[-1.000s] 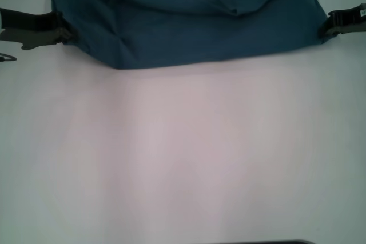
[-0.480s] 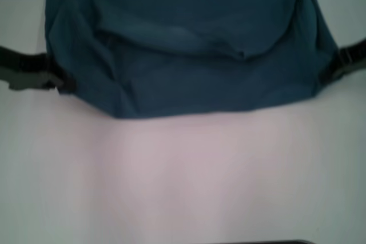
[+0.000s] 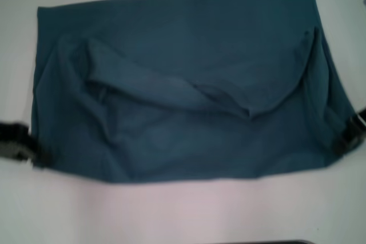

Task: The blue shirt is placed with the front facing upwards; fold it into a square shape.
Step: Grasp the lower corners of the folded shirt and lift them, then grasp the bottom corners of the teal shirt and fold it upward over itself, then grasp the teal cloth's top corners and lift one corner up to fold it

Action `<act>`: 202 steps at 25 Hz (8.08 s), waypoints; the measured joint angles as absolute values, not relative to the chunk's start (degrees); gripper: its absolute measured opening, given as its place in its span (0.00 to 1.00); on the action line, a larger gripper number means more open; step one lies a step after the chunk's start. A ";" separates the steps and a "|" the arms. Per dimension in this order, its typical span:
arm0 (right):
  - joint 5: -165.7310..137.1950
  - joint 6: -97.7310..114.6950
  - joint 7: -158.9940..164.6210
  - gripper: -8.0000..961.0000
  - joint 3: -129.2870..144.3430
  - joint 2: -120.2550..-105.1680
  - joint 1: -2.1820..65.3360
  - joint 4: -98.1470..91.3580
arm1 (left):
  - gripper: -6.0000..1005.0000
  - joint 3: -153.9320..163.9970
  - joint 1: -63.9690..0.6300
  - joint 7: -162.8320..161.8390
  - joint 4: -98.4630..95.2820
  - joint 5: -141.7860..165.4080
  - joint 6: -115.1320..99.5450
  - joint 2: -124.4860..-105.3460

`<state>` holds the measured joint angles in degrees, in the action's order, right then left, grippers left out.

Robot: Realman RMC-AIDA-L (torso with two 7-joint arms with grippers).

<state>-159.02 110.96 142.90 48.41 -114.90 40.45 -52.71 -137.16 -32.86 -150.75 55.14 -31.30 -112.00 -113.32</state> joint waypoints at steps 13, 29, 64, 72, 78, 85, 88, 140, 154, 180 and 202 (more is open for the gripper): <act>-152.74 113.97 139.41 0.10 53.16 -114.36 37.58 -52.81 | 0.05 -134.16 -31.94 -143.71 54.40 -30.70 -118.13 -113.58; -141.65 101.61 143.78 0.13 35.32 -105.55 41.29 -51.17 | 0.05 -145.46 -40.56 -152.08 52.49 -34.87 -104.75 -108.93; -142.02 56.21 144.19 0.18 42.13 -111.83 41.98 -39.50 | 0.05 -139.64 -44.95 -161.85 49.57 -31.03 -66.12 -117.28; -142.15 49.65 144.13 0.19 43.79 -112.45 43.53 -38.83 | 0.05 -139.78 -44.89 -164.01 48.85 -31.05 -65.09 -117.42; -146.15 44.69 144.25 0.20 46.18 -112.71 46.96 -34.40 | 0.05 -139.52 -45.09 -164.72 48.67 -30.68 -64.54 -117.53; -147.48 41.35 144.32 0.22 46.35 -112.95 48.41 -32.65 | 0.05 -139.36 -45.12 -164.87 48.67 -30.89 -63.70 -117.64; -147.36 41.55 144.33 0.22 46.23 -112.92 48.30 -32.64 | 0.05 -139.60 -45.14 -164.75 48.67 -31.32 -62.97 -117.70; -111.56 102.41 103.27 0.98 28.09 -113.12 22.03 -38.23 | 0.58 -145.01 -26.88 -142.29 38.59 -64.40 -76.11 -116.95; -111.62 100.68 103.83 0.98 27.51 -113.24 21.73 -36.46 | 0.58 -142.05 -29.37 -146.32 34.03 -59.72 -62.78 -117.32; -111.17 100.46 105.82 0.98 27.03 -113.22 21.97 -36.21 | 0.58 -141.21 -30.20 -146.15 37.01 -60.39 -56.81 -119.46; -111.18 100.37 106.43 0.98 26.70 -112.94 22.24 -35.68 | 0.58 -140.84 -30.07 -149.75 37.26 -55.73 -58.51 -118.91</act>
